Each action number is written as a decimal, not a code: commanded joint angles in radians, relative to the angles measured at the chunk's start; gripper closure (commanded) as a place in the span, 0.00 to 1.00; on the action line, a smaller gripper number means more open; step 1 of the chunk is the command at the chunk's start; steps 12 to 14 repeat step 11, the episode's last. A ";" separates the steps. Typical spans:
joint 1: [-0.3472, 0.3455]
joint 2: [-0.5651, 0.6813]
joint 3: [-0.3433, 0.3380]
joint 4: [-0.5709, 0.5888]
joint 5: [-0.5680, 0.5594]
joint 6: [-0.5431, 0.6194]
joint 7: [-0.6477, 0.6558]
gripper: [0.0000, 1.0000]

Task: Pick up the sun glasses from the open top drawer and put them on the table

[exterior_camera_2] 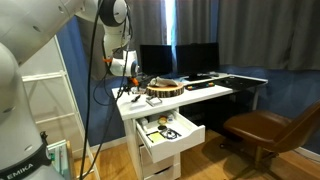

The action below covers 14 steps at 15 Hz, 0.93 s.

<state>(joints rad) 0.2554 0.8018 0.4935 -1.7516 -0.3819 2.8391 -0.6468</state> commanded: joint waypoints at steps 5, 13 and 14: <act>0.268 -0.368 -0.289 -0.428 0.004 0.078 0.531 0.00; 0.294 -0.385 -0.306 -0.444 -0.006 0.064 0.583 0.00; 0.294 -0.385 -0.306 -0.444 -0.006 0.064 0.583 0.00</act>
